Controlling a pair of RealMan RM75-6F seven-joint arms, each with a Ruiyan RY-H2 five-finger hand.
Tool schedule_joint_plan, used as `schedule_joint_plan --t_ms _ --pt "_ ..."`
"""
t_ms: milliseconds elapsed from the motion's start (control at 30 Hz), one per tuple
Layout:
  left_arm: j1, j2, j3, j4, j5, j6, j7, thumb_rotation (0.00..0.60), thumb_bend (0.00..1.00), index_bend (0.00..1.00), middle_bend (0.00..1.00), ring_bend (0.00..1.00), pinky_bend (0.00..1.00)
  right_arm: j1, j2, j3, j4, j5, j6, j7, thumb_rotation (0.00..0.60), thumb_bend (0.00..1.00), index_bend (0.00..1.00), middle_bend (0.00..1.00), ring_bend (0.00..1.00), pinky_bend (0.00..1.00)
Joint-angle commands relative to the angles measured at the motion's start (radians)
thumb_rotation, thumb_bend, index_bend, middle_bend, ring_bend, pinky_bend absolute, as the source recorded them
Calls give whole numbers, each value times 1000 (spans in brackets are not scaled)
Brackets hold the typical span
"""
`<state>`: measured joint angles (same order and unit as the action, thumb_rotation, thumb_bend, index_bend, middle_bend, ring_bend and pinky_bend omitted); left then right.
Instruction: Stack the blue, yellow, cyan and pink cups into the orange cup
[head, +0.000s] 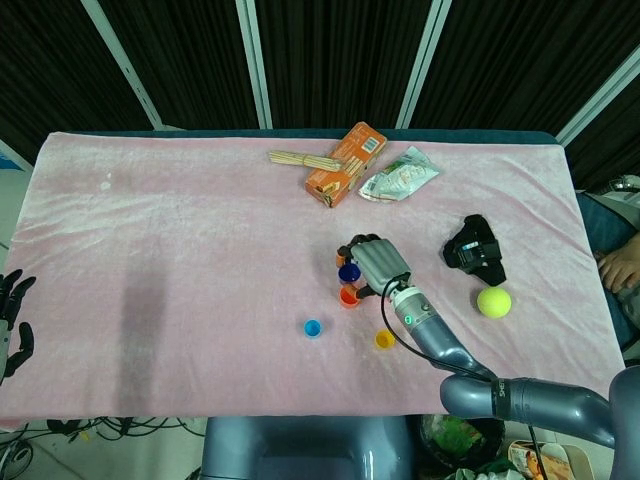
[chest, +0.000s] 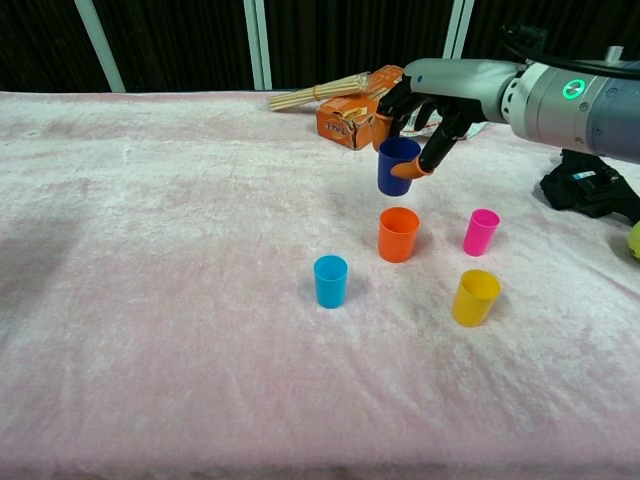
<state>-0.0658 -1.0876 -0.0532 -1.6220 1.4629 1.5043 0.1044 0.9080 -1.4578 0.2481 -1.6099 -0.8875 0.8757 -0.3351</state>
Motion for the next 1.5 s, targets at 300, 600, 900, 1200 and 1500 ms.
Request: schedule_joint_plan --t_ms 300,600,900,1200,1500 --pt "1 0 -1 -1 -3 0 2 600 707 101 37 0 0 -15 -11 -30 -13 -47 25 10 600 297 516 450 216 204" --pt "0 0 -1 -1 -4 0 4 600 707 100 37 0 0 -26 -26 -52 7 -67 18 29 600 296 516 449 216 204" --pt "1 1 -2 -2 -6 1 5 600 707 100 37 0 0 -33 -41 -66 37 -77 14 35 600 296 516 449 216 204" --pt "1 1 -2 -2 -7 -1 7 600 708 100 37 0 0 -42 -40 -74 50 -88 2 50 600 282 496 423 215 204" --pt "1 1 -2 -4 -8 0 10 600 707 99 37 0 0 -40 -48 -87 51 -44 -9 11 600 199 219 192 153 204"
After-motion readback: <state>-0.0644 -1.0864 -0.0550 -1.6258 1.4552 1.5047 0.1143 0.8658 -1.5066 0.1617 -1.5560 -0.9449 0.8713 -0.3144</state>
